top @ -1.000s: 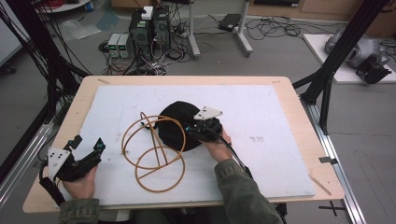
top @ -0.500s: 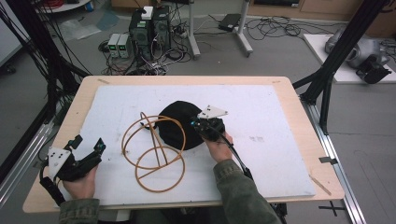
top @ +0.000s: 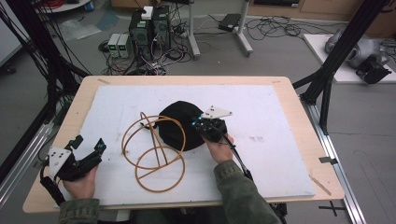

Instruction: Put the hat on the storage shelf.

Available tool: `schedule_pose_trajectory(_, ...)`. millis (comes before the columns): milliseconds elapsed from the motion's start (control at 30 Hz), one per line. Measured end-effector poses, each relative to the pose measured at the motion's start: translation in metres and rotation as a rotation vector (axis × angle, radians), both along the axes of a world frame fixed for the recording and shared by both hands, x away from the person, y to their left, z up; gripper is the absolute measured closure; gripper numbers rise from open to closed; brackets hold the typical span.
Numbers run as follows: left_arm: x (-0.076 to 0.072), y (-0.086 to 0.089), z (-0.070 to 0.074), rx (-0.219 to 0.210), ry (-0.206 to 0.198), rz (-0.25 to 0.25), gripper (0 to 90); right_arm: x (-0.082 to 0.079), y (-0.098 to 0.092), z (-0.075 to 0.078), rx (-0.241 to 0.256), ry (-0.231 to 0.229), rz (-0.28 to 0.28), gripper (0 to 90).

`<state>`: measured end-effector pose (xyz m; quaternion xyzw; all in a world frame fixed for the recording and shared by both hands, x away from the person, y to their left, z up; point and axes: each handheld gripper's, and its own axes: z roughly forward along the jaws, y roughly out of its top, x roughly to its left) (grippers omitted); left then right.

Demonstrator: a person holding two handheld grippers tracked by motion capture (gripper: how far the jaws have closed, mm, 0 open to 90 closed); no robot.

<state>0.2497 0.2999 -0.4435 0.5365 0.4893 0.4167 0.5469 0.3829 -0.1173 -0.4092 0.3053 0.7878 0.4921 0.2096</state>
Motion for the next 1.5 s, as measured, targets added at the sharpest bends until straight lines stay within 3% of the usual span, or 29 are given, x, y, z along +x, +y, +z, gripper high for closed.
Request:
schedule_pose_trajectory(333,0.001,0.000,-0.001,-0.002,0.005,-0.011,22.4,-0.004,-0.010,0.011,0.077,-0.044,-0.038,88.6)
schedule_pose_trajectory(633,0.001,0.000,-0.001,-0.003,0.006,-0.010,22.4,-0.007,-0.023,0.026,0.135,-0.043,-0.055,88.7)
schedule_pose_trajectory(867,0.001,-0.001,-0.001,0.001,0.002,-0.012,22.5,-0.010,-0.030,0.046,0.181,-0.089,-0.065,88.6)
schedule_pose_trajectory(1000,0.001,-0.001,-0.001,-0.001,0.003,-0.014,22.5,-0.012,-0.033,0.056,0.190,-0.095,-0.060,88.7)
schedule_pose_trajectory(1500,-0.001,-0.001,0.001,-0.003,-0.014,-0.013,22.5,-0.019,-0.043,0.097,0.243,-0.185,-0.081,88.6)
